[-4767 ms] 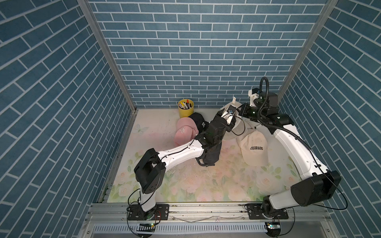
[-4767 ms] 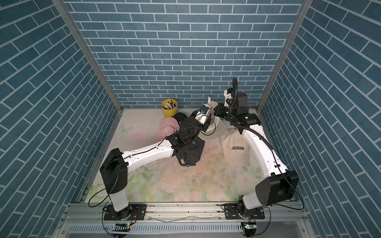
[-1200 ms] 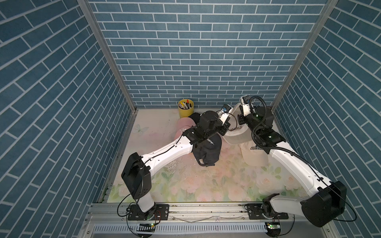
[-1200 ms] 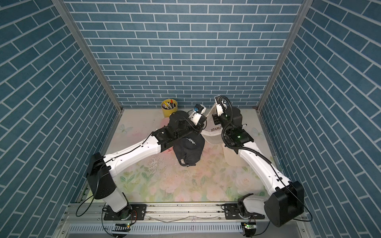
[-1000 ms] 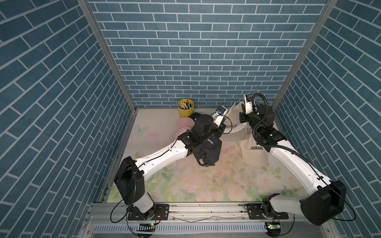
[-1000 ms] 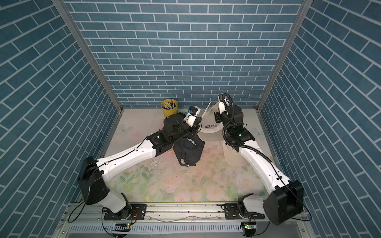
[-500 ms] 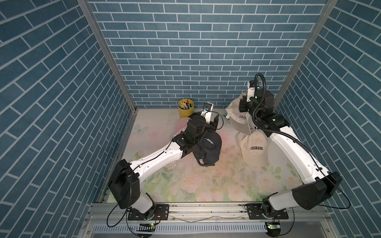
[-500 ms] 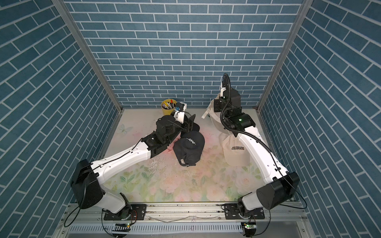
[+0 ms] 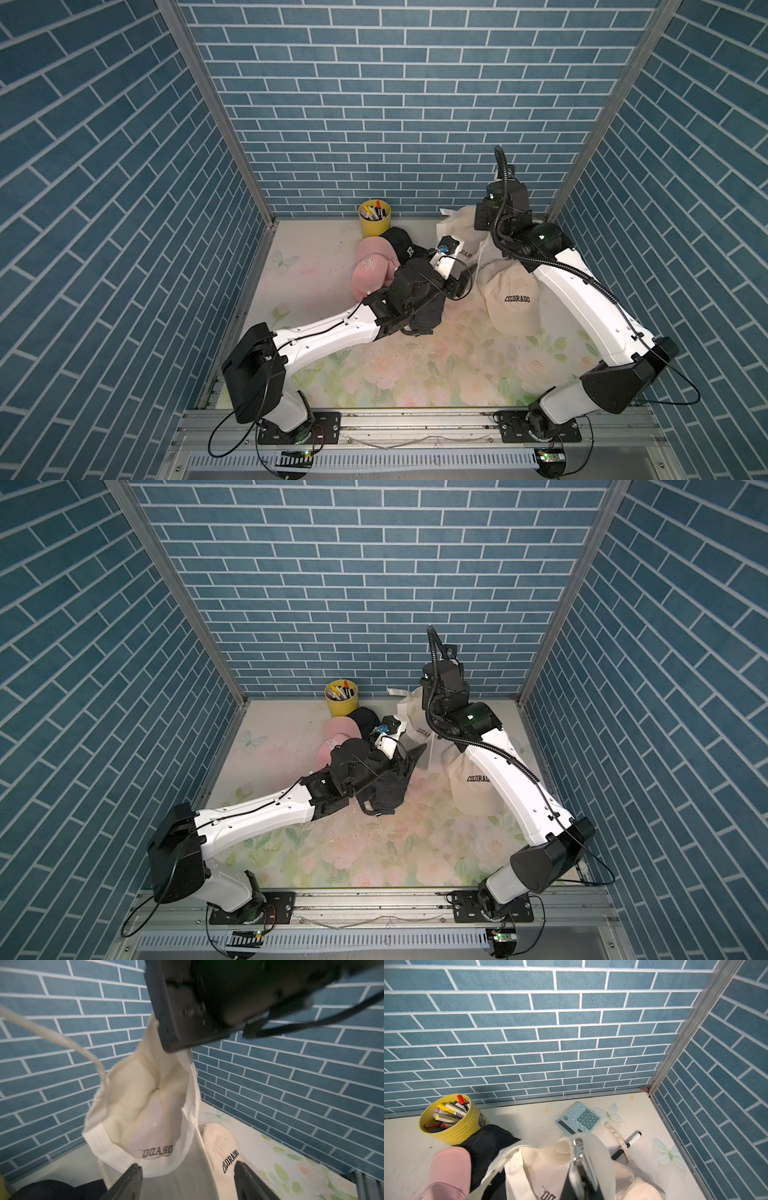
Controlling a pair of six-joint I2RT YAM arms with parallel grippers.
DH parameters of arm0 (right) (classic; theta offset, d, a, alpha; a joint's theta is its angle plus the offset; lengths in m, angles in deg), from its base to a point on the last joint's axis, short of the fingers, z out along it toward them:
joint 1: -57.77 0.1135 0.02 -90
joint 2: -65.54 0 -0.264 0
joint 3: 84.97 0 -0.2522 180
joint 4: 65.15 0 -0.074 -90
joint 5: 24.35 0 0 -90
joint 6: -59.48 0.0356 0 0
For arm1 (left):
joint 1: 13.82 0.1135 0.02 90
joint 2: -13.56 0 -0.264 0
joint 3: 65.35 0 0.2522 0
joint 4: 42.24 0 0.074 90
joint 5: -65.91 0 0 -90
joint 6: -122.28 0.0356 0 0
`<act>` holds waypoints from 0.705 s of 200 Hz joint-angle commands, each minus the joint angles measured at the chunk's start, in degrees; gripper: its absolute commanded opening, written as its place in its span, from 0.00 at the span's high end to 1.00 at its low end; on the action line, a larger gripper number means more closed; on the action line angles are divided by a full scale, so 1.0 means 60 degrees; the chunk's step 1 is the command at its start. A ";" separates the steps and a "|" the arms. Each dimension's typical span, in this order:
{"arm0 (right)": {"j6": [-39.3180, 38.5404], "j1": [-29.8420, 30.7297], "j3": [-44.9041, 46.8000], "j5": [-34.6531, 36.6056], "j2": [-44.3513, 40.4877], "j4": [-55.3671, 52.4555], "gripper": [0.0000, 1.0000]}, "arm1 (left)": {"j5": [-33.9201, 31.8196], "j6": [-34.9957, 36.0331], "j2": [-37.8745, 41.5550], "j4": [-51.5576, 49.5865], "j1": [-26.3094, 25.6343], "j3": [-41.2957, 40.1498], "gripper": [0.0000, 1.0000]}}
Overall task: Open the adjustable buckle of the baseball cap
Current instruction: Pull the adjustable strap on the baseball cap, then place the baseball cap at the center of the board.
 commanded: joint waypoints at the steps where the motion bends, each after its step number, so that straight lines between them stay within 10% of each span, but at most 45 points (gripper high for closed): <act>1: 0.0868 0.0200 -0.0465 0.1167 0.0119 -0.0558 1.00 | 0.0524 -0.0200 -0.0382 0.0795 -0.0127 -0.0053 0.25; 78: 0.1614 0.0478 -0.1310 0.2187 0.0578 -0.1414 1.00 | -0.0389 -0.0535 -0.2458 0.1211 -0.0154 0.1629 0.20; 141: 0.1586 0.0575 -0.1720 0.2921 0.1051 -0.1727 1.00 | 0.1713 -0.1004 -0.2000 0.2569 -0.0155 0.0767 0.21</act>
